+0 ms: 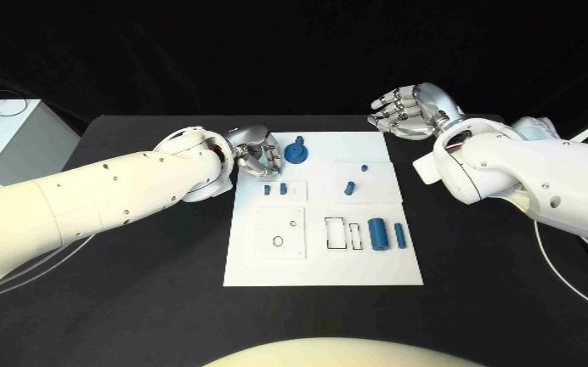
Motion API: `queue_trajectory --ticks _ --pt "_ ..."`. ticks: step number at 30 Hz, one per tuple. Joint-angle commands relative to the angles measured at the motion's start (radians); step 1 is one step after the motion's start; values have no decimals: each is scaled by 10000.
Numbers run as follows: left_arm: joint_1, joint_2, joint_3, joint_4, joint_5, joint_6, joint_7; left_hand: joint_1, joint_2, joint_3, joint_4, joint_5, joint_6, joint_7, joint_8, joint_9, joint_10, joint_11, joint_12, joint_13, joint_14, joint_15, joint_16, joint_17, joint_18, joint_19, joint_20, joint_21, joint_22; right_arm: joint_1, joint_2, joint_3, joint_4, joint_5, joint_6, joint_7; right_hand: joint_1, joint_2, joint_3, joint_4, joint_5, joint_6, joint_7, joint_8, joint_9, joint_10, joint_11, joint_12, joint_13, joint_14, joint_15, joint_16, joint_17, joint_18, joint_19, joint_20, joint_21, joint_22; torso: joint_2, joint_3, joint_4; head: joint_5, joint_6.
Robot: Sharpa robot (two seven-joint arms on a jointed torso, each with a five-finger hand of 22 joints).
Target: Assemble the parts on the task board
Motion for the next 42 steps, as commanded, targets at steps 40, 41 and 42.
queue_trajectory --ticks 40,41,42 --pt "-1 301 -18 -258 -218 852 -296 8 55 15 -128 15 101 -10 -102 21 110 2 -70 26 25 -15 33 -21 -161 52 -19 21 -8 -3 -21 3 35 -111 85 114 7 -47 71 -2 46 59 444 -34 -10 74 5 -39 -11 -38 22 -63 -10 133 -85 12 5 -10 -2 -6 7 -60 -44" --pt "-2 298 -19 -257 -221 857 -289 5 65 7 -153 6 161 -27 -99 38 165 -16 -71 48 25 -26 37 -19 -163 57 -23 30 7 -3 -22 3 34 -111 86 114 7 -47 71 -2 46 59 444 -34 -10 74 5 -39 -11 -38 22 -63 -10 133 -85 12 5 -10 -2 -5 10 -62 -46" --pt "-2 295 -20 -256 -223 857 -282 5 69 0 -170 4 195 -37 -98 48 199 -30 -68 62 28 -35 41 -12 -163 55 -26 32 10 -3 -23 3 34 -111 86 114 7 -47 71 -2 46 59 444 -34 -10 74 5 -39 -11 -38 22 -63 -10 133 -85 12 5 -10 -1 -7 10 -62 -48"
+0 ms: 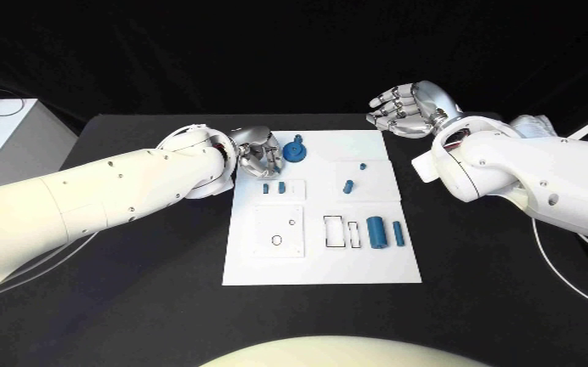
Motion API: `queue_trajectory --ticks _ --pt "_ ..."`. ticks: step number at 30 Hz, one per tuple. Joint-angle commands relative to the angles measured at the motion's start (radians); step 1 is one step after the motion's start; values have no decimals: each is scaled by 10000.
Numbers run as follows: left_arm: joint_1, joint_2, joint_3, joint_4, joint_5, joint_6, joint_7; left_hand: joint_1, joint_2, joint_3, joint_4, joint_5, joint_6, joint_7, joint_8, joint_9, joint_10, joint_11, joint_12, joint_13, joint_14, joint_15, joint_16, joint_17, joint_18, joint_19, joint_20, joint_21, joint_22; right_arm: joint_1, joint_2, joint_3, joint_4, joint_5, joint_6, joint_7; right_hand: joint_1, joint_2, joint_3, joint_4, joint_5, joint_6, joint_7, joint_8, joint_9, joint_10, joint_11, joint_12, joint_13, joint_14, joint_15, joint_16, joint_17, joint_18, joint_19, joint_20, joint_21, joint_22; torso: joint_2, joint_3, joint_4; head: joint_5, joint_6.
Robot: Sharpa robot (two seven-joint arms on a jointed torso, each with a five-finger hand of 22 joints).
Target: Assemble the parts on the task board
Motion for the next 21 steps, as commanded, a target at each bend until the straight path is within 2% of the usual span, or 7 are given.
queue_trajectory --ticks 1,10,14,21 --pt "-30 9 -28 1 -103 357 -86 9 76 4 -80 10 128 12 -47 36 140 -34 -19 57 36 -42 48 20 -164 56 -28 40 19 -3 -6 3 13 -105 87 116 6 -47 71 -2 46 59 445 -35 -11 74 4 -42 -13 -38 22 -63 -12 134 -85 13 5 -12 0 -1 8 -3 -2" --pt "-44 10 -32 -45 -100 118 11 -59 33 -35 -98 -7 109 -1 -110 40 109 -43 -85 70 -31 -56 17 -91 -136 -63 -36 -30 -86 -3 -12 3 10 -105 90 116 6 -47 71 -2 46 59 445 -35 -11 74 4 -42 -13 -38 22 -63 -12 134 -85 13 5 -12 1 -5 10 -6 4" --pt "-48 18 -33 -63 -91 54 24 -74 38 -33 -105 -20 80 3 -150 36 79 -36 -127 71 -71 -53 -2 -154 -126 -111 -38 -60 -127 -3 -13 3 7 -105 96 115 6 -47 71 -2 46 59 445 -35 -11 74 4 -42 -13 -38 22 -63 -12 134 -85 13 5 -12 2 -3 -8 8 -6" --pt "-61 42 -34 -83 -52 30 46 -100 55 -18 -122 -21 16 28 -239 27 10 -1 -218 71 -136 -30 -32 -245 -114 -181 -32 -103 -180 -3 -14 3 1 -105 101 112 -20 -67 123 -28 46 116 447 -91 -76 114 5 -90 -30 -35 25 -64 -87 135 -86 17 8 -81 -5 -4 7 4 4"
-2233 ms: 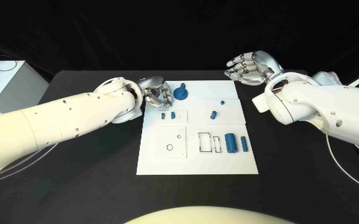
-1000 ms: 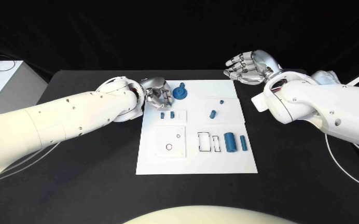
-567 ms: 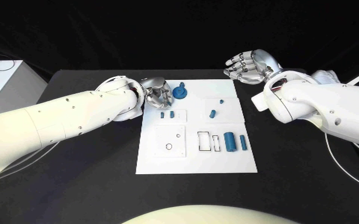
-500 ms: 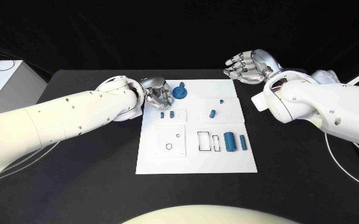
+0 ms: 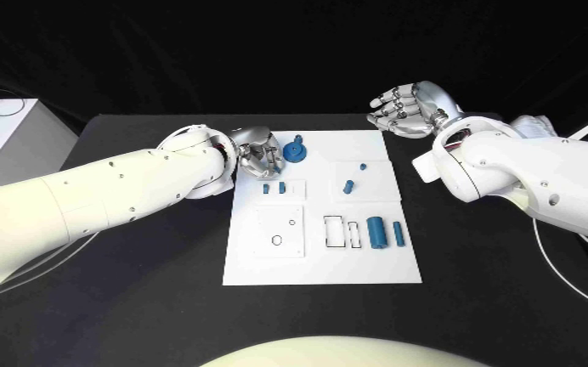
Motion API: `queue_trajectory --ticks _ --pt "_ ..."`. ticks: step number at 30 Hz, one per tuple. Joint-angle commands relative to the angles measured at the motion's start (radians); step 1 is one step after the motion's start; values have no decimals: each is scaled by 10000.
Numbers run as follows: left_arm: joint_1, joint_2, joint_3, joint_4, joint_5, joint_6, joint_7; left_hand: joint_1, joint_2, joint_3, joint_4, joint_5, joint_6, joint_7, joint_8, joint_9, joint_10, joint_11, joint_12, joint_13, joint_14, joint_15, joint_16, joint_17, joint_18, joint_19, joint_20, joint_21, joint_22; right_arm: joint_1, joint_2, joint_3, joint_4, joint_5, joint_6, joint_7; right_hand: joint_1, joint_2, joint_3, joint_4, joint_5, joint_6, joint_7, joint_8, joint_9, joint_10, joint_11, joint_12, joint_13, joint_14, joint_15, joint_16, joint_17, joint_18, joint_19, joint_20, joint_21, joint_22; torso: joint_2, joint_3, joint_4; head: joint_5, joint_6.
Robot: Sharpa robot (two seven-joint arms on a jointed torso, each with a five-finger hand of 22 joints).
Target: Assemble the parts on the task board
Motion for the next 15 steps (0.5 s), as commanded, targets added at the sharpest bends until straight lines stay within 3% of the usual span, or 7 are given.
queue_trajectory --ticks 1,6,7,8,15 --pt "-47 20 -30 -28 -32 70 -12 -81 75 -1 -59 -20 -82 24 -98 -18 -114 37 -114 -11 -118 14 -40 -76 -114 -101 -10 -71 -36 -3 -2 3 7 -104 95 112 -20 -67 39 3 46 43 449 -33 -8 42 5 -28 -7 -35 25 -64 -8 135 -86 17 9 -9 -4 -1 8 2 1" --pt "-53 18 -30 -31 12 -18 22 -129 49 10 -89 -17 -242 83 -267 -55 -204 102 -231 -6 -224 70 -85 -217 -100 -195 25 -131 -105 -3 -3 3 3 -104 92 113 -25 -70 43 1 46 46 450 -40 -15 43 6 -34 -8 -36 26 -65 -16 134 -88 17 8 -16 -5 -2 8 12 8" --pt "-53 17 -30 -31 17 -36 27 -154 7 43 -118 -8 -615 147 -536 -155 -262 125 -295 3 -271 100 -99 -274 -93 -227 52 -152 -125 -3 -2 3 2 -104 91 113 -25 -70 43 0 46 46 450 -40 -16 43 6 -35 -8 -37 27 -65 -17 134 -88 18 8 -17 -4 0 5 14 9" --pt "-54 16 -30 -31 23 -55 32 -162 -2 50 -128 -10 -668 150 -587 -173 -275 130 -311 9 -293 101 -107 -309 -90 -239 61 -160 -134 -3 -2 3 1 -104 92 114 -25 -70 43 0 46 46 450 -40 -16 43 6 -35 -8 -37 27 -65 -17 134 -88 18 8 -17 -5 -2 7 12 12" --pt "-57 0 -30 -19 46 -132 56 -215 -44 50 -135 -10 -740 179 -676 -202 -364 172 -367 18 -370 133 -139 -432 -80 -288 85 -194 -174 -3 -2 3 -6 -104 91 114 -25 -70 43 0 46 46 450 -40 -16 43 6 -35 -8 -37 27 -65 -17 134 -88 18 8 -17 0 -4 0 26 19"
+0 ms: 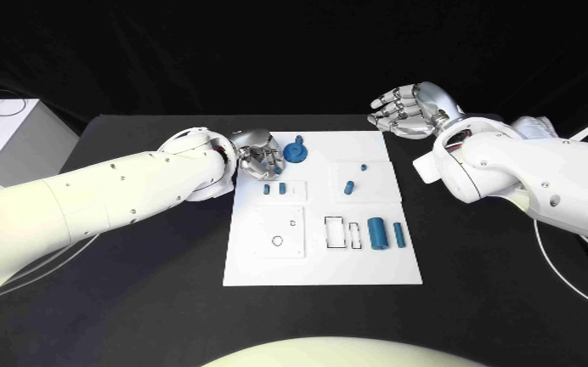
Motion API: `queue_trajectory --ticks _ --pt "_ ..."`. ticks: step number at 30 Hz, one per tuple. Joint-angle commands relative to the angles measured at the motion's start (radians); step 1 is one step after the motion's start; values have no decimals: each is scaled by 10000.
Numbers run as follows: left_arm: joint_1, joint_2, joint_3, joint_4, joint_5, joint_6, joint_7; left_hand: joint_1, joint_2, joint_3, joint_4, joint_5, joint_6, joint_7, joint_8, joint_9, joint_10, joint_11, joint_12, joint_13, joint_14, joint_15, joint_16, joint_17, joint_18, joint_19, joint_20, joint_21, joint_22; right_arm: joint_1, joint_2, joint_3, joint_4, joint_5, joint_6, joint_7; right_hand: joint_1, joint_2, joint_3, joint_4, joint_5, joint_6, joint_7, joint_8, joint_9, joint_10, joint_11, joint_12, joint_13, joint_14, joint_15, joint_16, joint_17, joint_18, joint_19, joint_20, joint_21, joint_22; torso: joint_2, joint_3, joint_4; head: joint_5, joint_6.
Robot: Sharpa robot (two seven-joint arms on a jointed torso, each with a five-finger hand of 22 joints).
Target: Assemble the parts on the task board
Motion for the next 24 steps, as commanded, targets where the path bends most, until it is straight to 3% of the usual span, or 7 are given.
queue_trajectory --ticks 1,24 --pt "1 4 6 13 35 -108 37 -100 -39 -33 -58 -10 -88 -13 -76 -22 -94 16 -63 20 -101 8 -48 -7 -77 -64 -1 -52 -15 -3 -3 3 3 -103 90 114 -25 -70 44 0 46 46 450 -41 -17 43 6 -34 -9 -36 27 -65 -17 135 -52 -18 8 -17 2 3 -6 10 1" --pt "-6 -133 7 44 49 -113 -92 -161 -110 -45 -100 -10 -285 -22 -261 -81 -78 -1 -2 112 -140 5 -45 -55 -68 -80 20 -70 -23 -3 -14 3 -38 -227 219 15 -31 -127 47 -42 22 43 455 -89 -60 -10 26 -101 -19 -67 46 -83 -70 129 -84 -5 -4 -68 1 7 -14 15 7"
